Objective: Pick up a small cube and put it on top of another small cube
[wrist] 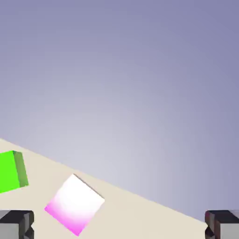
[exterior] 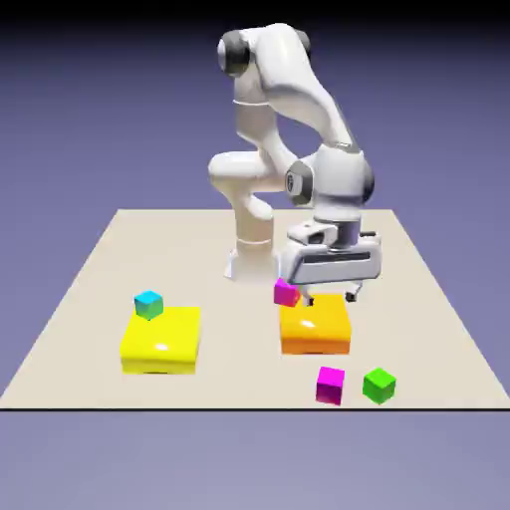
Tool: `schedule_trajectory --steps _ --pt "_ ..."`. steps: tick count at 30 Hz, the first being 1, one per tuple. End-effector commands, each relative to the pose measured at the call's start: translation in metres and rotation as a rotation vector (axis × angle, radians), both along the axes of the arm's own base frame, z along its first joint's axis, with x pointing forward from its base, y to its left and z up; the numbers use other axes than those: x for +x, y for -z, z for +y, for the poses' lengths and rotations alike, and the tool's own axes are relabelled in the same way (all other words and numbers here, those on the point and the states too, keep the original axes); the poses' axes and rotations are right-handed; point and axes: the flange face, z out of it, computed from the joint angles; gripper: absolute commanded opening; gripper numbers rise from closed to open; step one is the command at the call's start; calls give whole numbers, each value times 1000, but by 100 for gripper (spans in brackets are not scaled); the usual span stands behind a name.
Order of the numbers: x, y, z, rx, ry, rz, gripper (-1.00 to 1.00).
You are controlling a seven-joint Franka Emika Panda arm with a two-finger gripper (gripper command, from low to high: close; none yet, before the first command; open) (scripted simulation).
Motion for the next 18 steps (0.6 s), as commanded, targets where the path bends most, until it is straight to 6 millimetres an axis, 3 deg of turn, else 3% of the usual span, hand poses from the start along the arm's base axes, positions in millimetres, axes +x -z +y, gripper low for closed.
schedule_trajectory --steps 1,11,18 --pt "4 9 8 -11 -13 31 0" --pt "25 95 90 -104 -135 314 0" --pt "28 149 131 -148 -187 483 0"
